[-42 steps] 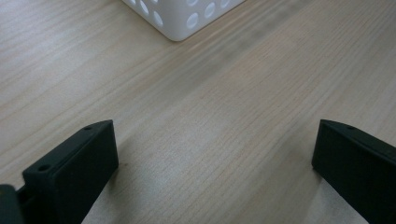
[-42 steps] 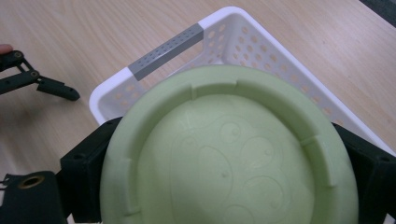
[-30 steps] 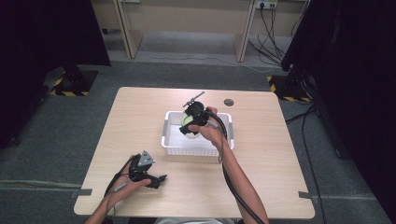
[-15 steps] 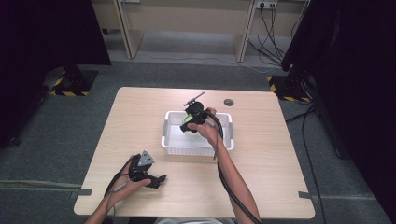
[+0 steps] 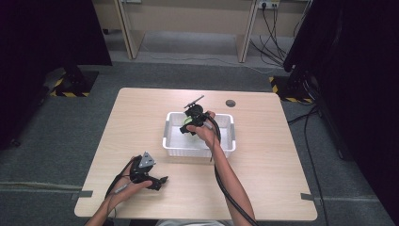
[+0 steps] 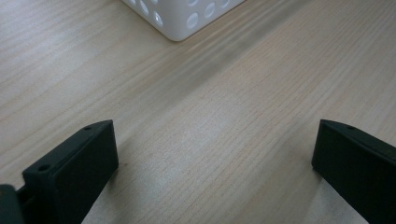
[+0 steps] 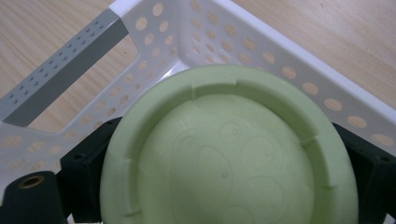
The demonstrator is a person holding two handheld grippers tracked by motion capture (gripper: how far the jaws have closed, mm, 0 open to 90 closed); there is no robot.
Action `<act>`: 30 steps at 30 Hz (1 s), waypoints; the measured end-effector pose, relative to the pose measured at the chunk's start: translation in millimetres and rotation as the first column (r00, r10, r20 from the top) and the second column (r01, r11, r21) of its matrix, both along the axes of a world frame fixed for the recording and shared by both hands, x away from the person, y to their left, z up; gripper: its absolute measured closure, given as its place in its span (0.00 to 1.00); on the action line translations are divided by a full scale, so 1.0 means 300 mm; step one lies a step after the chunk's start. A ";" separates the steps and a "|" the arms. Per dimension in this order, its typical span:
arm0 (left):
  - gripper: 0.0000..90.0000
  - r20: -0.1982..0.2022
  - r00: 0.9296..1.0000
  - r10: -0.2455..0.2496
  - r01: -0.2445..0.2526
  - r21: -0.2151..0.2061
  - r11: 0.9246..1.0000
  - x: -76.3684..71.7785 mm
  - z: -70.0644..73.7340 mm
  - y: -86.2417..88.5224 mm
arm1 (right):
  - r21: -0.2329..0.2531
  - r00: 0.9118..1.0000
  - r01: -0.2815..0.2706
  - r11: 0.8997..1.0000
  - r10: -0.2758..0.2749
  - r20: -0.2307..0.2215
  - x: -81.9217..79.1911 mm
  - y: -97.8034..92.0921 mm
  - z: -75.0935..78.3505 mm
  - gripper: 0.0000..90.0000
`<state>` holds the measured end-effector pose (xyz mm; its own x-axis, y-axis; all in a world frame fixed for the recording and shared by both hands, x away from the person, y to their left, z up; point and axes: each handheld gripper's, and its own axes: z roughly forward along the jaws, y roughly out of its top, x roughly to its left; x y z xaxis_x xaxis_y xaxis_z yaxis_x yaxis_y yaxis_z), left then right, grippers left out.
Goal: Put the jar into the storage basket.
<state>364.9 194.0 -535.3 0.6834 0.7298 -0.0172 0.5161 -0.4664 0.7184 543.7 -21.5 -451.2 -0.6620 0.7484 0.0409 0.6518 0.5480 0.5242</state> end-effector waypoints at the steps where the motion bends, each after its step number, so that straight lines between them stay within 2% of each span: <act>1: 0.00 0.000 1.000 0.000 0.000 0.000 1.000 0.000 0.000 0.000 | 0.003 1.000 0.002 1.000 -0.002 0.000 0.002 0.002 -0.003 0.12; 13: 0.00 0.000 1.000 0.000 0.000 0.000 1.000 0.000 0.000 0.000 | -0.003 0.999 0.033 0.999 -0.033 0.002 0.023 0.009 -0.052 0.12; 16: 0.00 0.000 1.000 0.001 -0.001 0.000 1.000 0.000 0.000 0.000 | -0.020 0.999 0.033 0.999 -0.033 0.004 0.024 0.012 -0.069 0.12; 18: 0.00 0.000 1.000 0.001 -0.001 -0.001 1.000 0.000 0.000 0.000 | -0.026 0.999 0.027 0.999 -0.027 0.025 0.022 0.016 -0.076 0.12; 21: 0.00 0.000 1.000 0.000 0.000 0.001 1.000 0.000 0.000 0.000 | -0.064 1.000 -0.001 0.998 0.003 0.028 0.017 0.020 -0.081 0.12; 24: 0.00 0.000 1.000 0.000 0.000 0.002 1.000 0.000 0.000 0.000 | -0.034 1.000 0.017 0.999 -0.016 0.020 0.018 0.011 -0.087 0.11; 27: 0.00 0.000 1.000 0.000 0.000 0.002 1.000 0.000 0.000 0.000 | -0.055 1.000 0.007 0.998 -0.006 0.006 0.017 0.010 -0.102 0.10; 28: 0.00 0.000 1.000 -0.001 0.001 0.001 1.000 0.000 0.000 0.000 | -0.034 1.000 0.018 0.999 -0.018 0.012 0.017 0.007 -0.101 0.10; 30: 0.00 0.000 1.000 -0.001 0.001 0.001 1.000 0.000 0.000 0.000 | -0.028 1.000 0.015 1.000 -0.014 0.024 0.014 0.007 -0.097 0.10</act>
<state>364.9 194.1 -535.3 0.6840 0.7293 -0.0159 0.5155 -0.4679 0.7179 547.9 -19.5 -480.3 -0.6517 0.7585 0.0039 0.6470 0.5533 0.5246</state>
